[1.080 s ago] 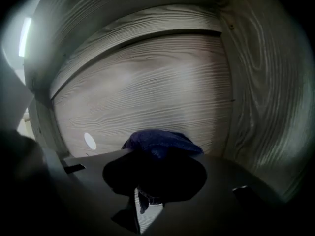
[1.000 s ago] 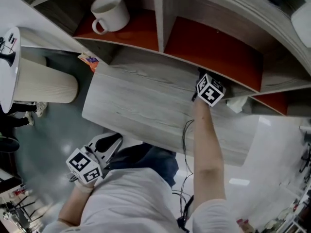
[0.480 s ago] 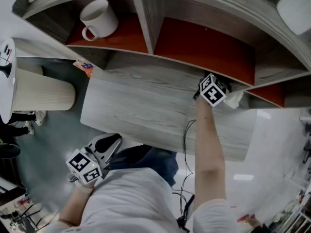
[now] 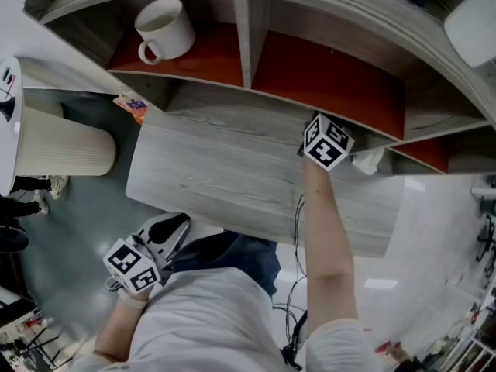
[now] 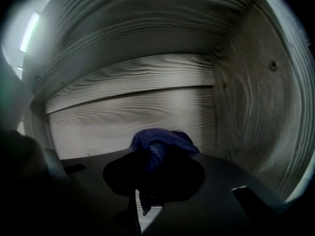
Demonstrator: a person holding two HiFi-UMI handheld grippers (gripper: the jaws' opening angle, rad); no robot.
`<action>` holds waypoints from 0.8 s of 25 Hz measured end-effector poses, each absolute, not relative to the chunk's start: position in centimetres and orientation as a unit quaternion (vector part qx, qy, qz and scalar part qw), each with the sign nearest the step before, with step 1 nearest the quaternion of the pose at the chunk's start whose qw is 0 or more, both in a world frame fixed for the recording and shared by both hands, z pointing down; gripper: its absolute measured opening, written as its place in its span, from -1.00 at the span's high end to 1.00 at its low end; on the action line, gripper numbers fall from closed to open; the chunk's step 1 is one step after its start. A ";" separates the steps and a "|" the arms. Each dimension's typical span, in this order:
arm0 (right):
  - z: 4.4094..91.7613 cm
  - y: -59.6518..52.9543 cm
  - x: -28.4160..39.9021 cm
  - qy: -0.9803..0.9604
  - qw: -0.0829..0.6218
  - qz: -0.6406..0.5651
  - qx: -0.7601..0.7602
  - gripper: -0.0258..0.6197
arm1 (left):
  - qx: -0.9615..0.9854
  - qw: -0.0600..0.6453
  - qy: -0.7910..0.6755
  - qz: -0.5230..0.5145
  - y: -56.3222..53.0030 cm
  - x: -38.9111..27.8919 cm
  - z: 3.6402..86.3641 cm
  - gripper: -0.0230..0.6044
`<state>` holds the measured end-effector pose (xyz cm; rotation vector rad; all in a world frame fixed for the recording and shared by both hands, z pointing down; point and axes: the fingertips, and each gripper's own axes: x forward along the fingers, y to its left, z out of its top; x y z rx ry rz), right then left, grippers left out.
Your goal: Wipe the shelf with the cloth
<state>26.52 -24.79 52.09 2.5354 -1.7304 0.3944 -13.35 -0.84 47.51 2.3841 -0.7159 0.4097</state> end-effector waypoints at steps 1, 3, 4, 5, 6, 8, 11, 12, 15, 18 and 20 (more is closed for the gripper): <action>51.9 -25.3 25.5 -0.567 0.026 0.123 0.814 0.65 | 0.899 0.306 -0.273 0.152 -0.8 -13.5 47.5 0.79; 51.8 -26.2 23.6 -0.581 0.029 0.119 0.805 0.65 | 0.897 0.308 -0.280 0.148 -0.6 -13.9 47.5 0.79; 51.8 -26.7 22.6 -0.587 0.030 0.118 0.800 0.65 | 0.896 0.310 -0.284 0.145 -0.6 -14.2 47.6 0.79; 51.8 -27.1 21.7 -0.594 0.032 0.116 0.795 0.65 | 0.894 0.311 -0.288 0.143 -0.6 -14.6 47.6 0.79; 51.9 -27.5 20.7 -0.602 0.035 0.115 0.790 0.65 | 0.893 0.312 -0.294 0.141 -0.5 -15.0 47.5 0.79; 52.1 -28.4 18.7 -0.617 0.040 0.114 0.778 0.65 | 0.889 0.313 -0.306 0.136 -0.5 -15.8 47.4 0.79; 52.3 -29.7 15.7 -0.638 0.048 0.117 0.759 0.65 | 0.883 0.314 -0.322 0.131 -0.3 -16.9 47.3 0.79; 52.4 -30.1 14.7 -0.646 0.051 0.117 0.753 0.65 | 0.882 0.314 -0.327 0.130 -0.3 -17.2 47.3 0.79; 52.1 -31.2 12.1 -0.664 0.056 0.111 0.737 0.65 | 0.877 0.316 -0.340 0.125 -0.1 -18.2 47.4 0.79; 51.3 -31.9 10.3 -0.678 0.052 0.100 0.726 0.65 | 0.872 0.318 -0.351 0.121 -0.1 -18.9 47.3 0.79; 50.8 -32.2 9.4 -0.686 0.056 0.089 0.720 0.65 | 0.871 0.318 -0.354 0.120 -0.1 -19.1 47.3 0.79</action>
